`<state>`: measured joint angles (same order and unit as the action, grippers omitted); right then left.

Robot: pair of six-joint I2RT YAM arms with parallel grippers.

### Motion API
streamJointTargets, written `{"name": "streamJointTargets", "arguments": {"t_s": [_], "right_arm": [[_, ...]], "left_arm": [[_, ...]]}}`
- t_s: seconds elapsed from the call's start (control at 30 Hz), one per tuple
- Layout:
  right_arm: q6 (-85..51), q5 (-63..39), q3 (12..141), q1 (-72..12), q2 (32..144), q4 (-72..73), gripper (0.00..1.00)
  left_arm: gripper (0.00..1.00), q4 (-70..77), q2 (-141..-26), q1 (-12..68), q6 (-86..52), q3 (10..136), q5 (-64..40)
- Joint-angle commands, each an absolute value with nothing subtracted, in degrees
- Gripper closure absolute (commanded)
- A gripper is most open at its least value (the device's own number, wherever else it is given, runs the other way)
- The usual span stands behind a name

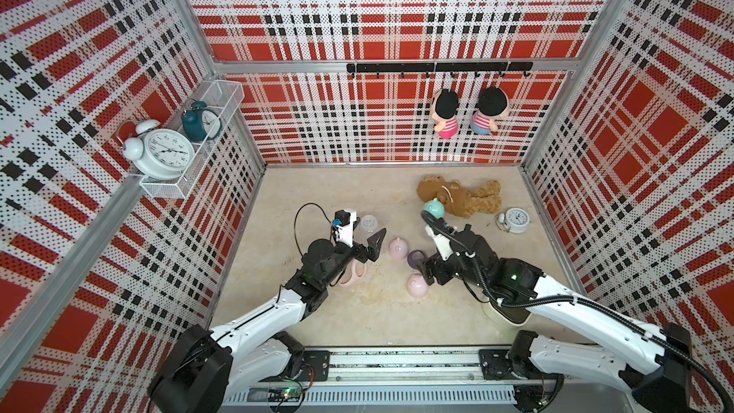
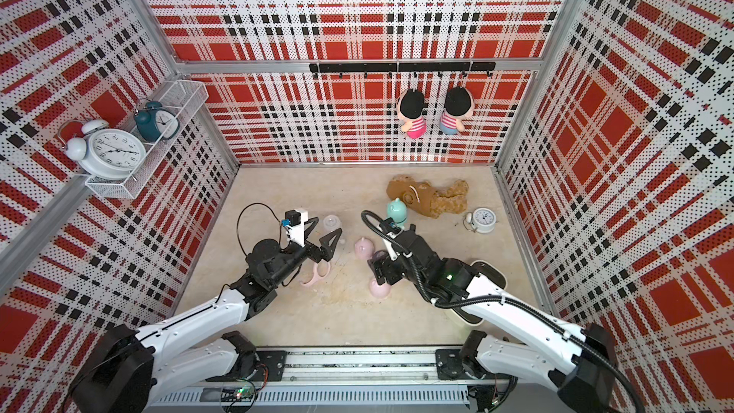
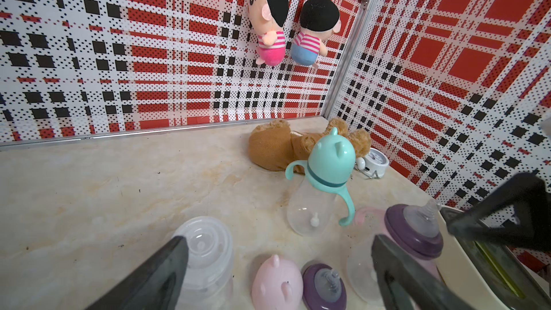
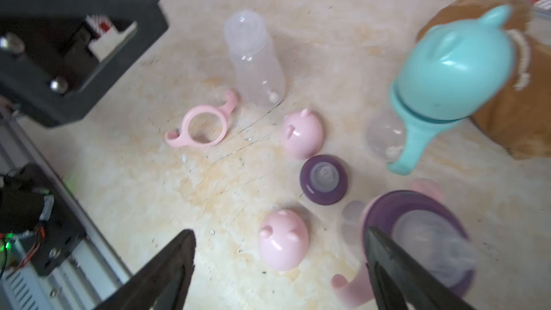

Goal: Assemble the baby bottles
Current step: Pick up the lid from the center of the board.

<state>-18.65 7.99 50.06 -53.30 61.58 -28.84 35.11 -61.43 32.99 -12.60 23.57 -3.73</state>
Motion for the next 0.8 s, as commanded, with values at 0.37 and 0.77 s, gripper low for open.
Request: {"name": "streamJointTargets", "arguments": {"t_s": [0.37,0.77], "right_arm": [[-20.93,10.6,54.78,-59.47,77.69,-38.23,0.1],[-22.34,14.65,54.9,-59.6,87.95,-34.05,0.09]], "left_arm": [[0.02,32.42,-58.3,30.45,-11.51,24.23,-4.1],[0.02,32.26,-57.22,29.53,-11.67,23.56,-3.3]]}}
